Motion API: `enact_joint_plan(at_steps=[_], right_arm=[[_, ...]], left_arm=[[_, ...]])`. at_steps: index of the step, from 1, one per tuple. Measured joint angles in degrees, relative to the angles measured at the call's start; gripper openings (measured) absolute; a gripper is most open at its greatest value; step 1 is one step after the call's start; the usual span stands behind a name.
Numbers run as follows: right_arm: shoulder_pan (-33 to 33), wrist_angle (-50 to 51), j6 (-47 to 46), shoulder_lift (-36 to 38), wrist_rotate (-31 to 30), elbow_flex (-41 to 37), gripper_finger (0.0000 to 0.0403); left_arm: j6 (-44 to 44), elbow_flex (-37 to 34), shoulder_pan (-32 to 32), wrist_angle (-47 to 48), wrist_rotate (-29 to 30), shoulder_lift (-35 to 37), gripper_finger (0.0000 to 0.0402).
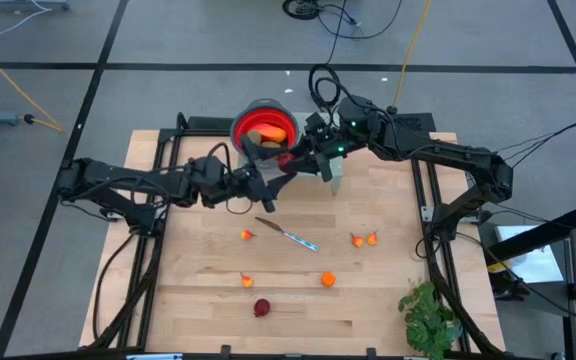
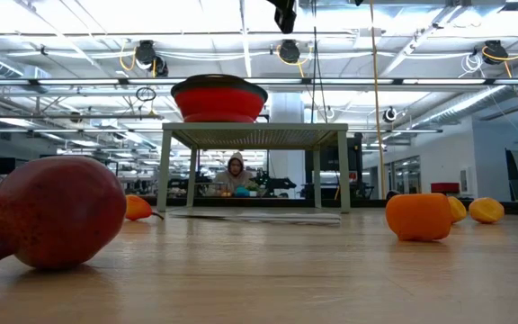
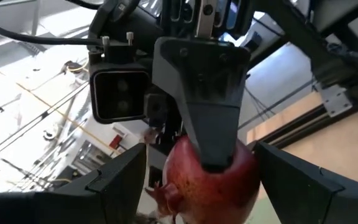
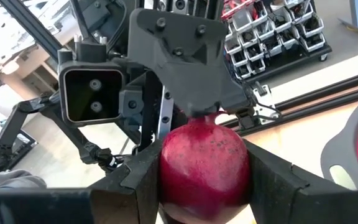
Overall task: Pick & Place Fruit
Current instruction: Put the pomegranate into the red strainer bowl
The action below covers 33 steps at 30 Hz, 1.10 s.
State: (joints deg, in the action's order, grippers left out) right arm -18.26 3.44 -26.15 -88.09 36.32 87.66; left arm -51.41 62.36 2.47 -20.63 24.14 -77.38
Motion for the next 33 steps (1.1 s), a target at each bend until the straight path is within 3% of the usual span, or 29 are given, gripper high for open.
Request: enact_joint_plan(at_steps=[11,21,28,33], right_arm=[[0.0,0.4,0.0,0.0,0.0,0.0,0.0178],[0.0,1.2,0.0,0.0,0.6,0.0,0.0178],[0.0,1.6,1.1,0.0,-0.1,0.0,0.0179],[0.0,1.6,1.3,-0.1,-0.2,0.0,0.0191]], left_arm=[[2.0,0.0,-0.2,1.7,-1.7,0.1,0.0292],[2.0,0.0,-0.2,2.2,-3.8,0.1,0.0184],[2.0,0.0,-0.3,2.6,-3.6,0.1,0.0205],[1.8,0.0,-0.3,2.8,-3.3,0.1,0.0186]])
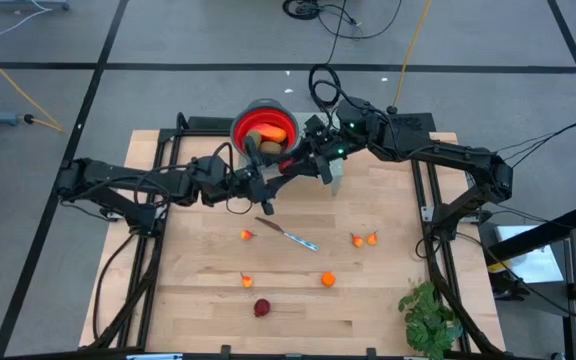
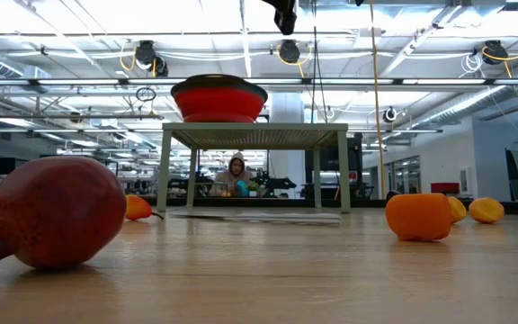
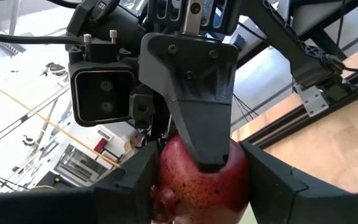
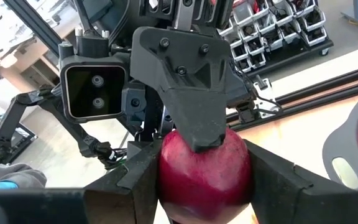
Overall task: Pick & Place Fruit
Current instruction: Put the pomegranate into the red strainer bowl
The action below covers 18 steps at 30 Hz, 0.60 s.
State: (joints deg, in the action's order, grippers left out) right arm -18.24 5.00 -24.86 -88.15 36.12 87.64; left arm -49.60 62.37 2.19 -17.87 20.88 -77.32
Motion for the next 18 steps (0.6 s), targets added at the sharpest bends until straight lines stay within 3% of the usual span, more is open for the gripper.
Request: enact_joint_plan(at_steps=[11,18], right_arm=[[-0.3,0.1,-0.1,0.0,-2.8,0.0,0.0226],[-1.4,1.8,-0.2,0.0,-3.3,0.0,0.0245]], left_arm=[[-1.2,0.0,0.0,0.6,4.8,0.0,0.0196],[-1.3,0.0,0.0,2.0,7.2,0.2,0.0178]])
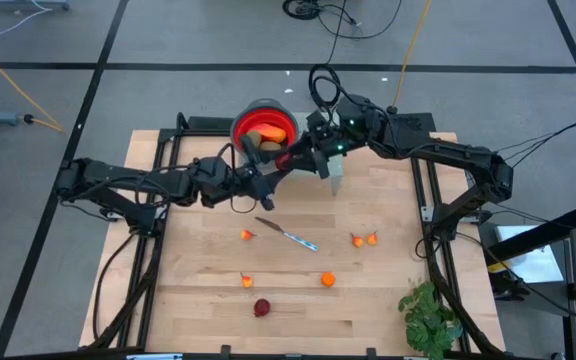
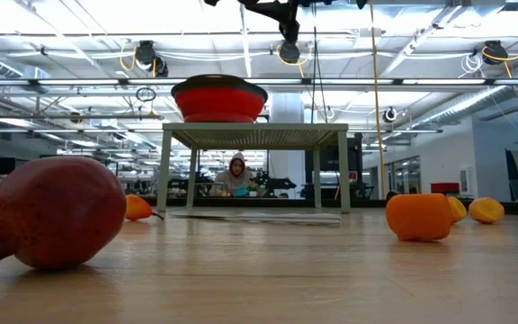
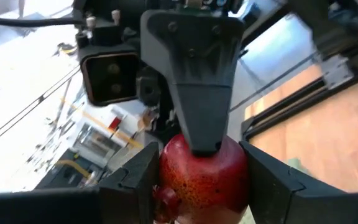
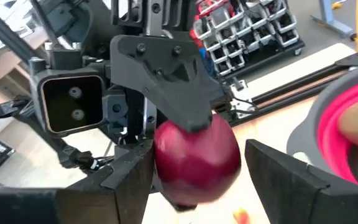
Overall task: Pick & Place Fruit
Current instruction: Put the pomegranate into the red strainer bowl
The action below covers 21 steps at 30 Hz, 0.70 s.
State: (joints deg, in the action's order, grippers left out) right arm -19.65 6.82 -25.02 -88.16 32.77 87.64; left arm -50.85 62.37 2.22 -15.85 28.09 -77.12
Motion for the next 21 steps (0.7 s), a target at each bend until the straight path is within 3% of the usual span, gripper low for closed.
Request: enact_joint_plan(at_steps=[6,15,21], right_arm=[[-1.6,0.3,0.0,0.0,-0.1,0.0,0.0251],[-4.2,1.8,0.1,0.0,-0.1,0.0,0.0251],[-5.4,4.0,1.2,0.0,0.0,0.0,0.0249]], left_arm=[[-0.5,0.0,0.0,1.4,4.1,0.8,0.0199],[-1.4,0.0,-0.7,4.1,10.9,0.8,0.0185],[0.9,0.0,-2.9,7.5,11.5,0.8,0.0203]])
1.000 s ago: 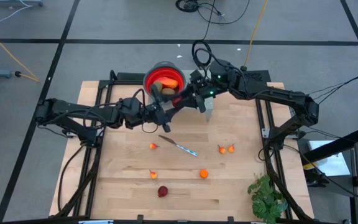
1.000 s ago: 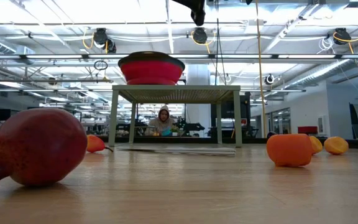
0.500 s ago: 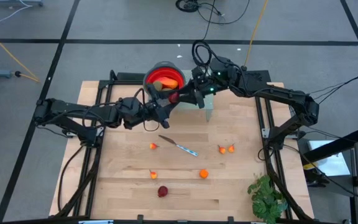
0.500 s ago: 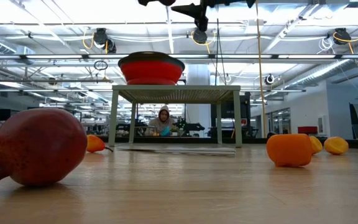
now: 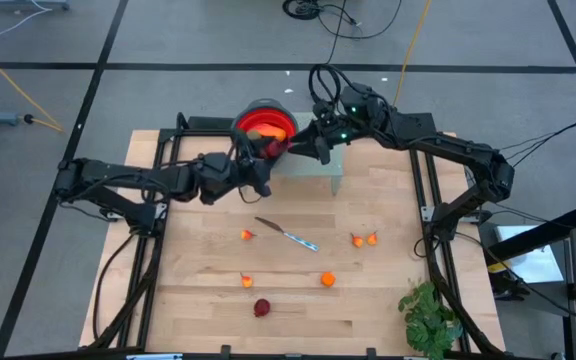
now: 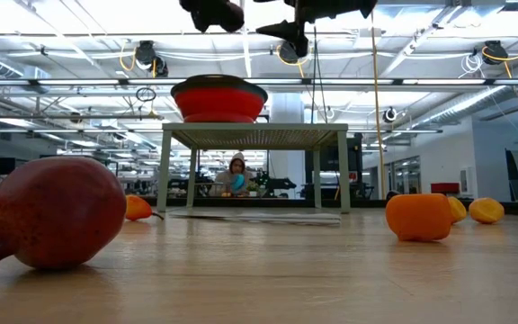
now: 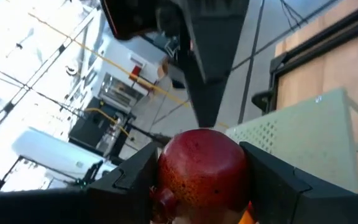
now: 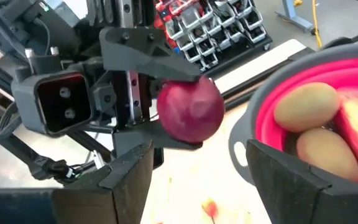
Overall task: Pick & Place Fruit
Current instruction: Put the pomegranate into the red strainer bowl
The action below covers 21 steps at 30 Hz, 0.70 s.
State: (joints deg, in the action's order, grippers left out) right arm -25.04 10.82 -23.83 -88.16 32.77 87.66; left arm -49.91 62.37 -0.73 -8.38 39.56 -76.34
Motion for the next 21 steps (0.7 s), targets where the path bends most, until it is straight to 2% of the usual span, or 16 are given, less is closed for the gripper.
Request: enact_joint_plan(at_steps=[8,15,21], right_arm=[[-0.1,2.8,4.0,0.0,0.0,0.0,0.0196],[-0.1,4.1,9.1,0.6,-0.1,0.0,0.0116],[-0.5,5.8,14.8,1.8,-0.2,0.0,0.0039]], left_arm=[[5.3,0.0,-3.9,1.4,-2.3,0.0,0.0184],[11.1,0.0,-7.3,2.8,-6.5,0.0,0.0201],[13.1,0.0,-8.8,3.6,-7.9,0.0,0.0186]])
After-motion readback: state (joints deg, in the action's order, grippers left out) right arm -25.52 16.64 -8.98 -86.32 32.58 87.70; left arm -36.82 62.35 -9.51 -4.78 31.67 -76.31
